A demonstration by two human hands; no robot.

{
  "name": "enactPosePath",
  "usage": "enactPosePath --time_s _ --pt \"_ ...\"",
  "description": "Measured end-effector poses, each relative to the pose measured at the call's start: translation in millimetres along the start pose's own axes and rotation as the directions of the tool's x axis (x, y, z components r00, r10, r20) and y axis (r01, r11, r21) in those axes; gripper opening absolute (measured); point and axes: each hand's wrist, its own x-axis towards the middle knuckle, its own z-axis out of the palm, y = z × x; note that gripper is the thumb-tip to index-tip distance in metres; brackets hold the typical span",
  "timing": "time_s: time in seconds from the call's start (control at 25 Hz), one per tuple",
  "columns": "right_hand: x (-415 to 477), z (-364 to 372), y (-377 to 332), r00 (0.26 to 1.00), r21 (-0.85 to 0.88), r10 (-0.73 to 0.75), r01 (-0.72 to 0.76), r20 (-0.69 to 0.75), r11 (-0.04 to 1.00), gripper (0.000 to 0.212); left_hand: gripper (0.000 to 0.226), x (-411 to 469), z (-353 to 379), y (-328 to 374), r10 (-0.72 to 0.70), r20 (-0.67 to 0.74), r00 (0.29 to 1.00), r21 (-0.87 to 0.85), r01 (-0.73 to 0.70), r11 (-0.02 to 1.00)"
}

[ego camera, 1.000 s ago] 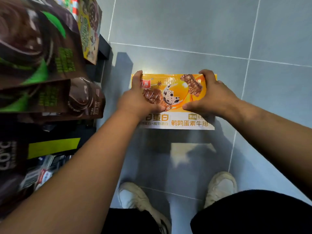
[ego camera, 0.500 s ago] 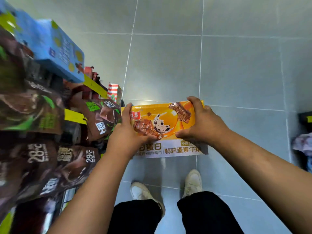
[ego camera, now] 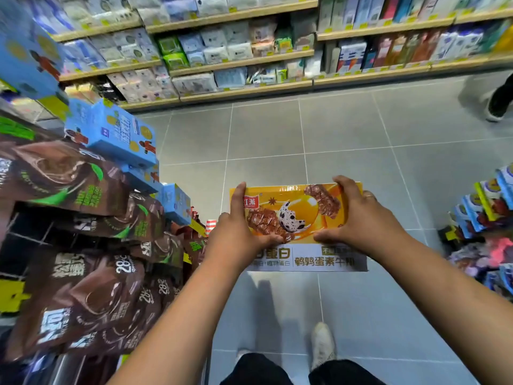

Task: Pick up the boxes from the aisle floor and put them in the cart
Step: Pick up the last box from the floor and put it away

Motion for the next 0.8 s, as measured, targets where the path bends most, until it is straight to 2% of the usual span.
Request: enactPosePath --time_s 0.24,0.48,0.64,0.8 --pt "-49 -52 15 0.981 0.048 0.117 -0.111 -0.153 0.993 0.120 0.124 -4 -15 61 0.187 0.038 0.982 0.036 -0.189 0.981" --pt "-117 -66 31 0.890 0.157 0.345 -0.311 -0.299 0.938 0.121 0.121 -18 -15 108 0.418 0.145 0.897 0.021 -0.425 0.905" --pt "-186 -62 46 0.771 0.258 0.513 -0.444 -0.378 0.858 0.122 0.123 -46 -3 145 0.555 0.247 0.794 0.036 -0.580 0.814" --pt "-261 -52 66 0.622 0.389 0.666 -0.542 -0.411 0.745 0.123 0.125 -90 23 181 0.666 0.348 0.659 0.009 -0.713 0.701"
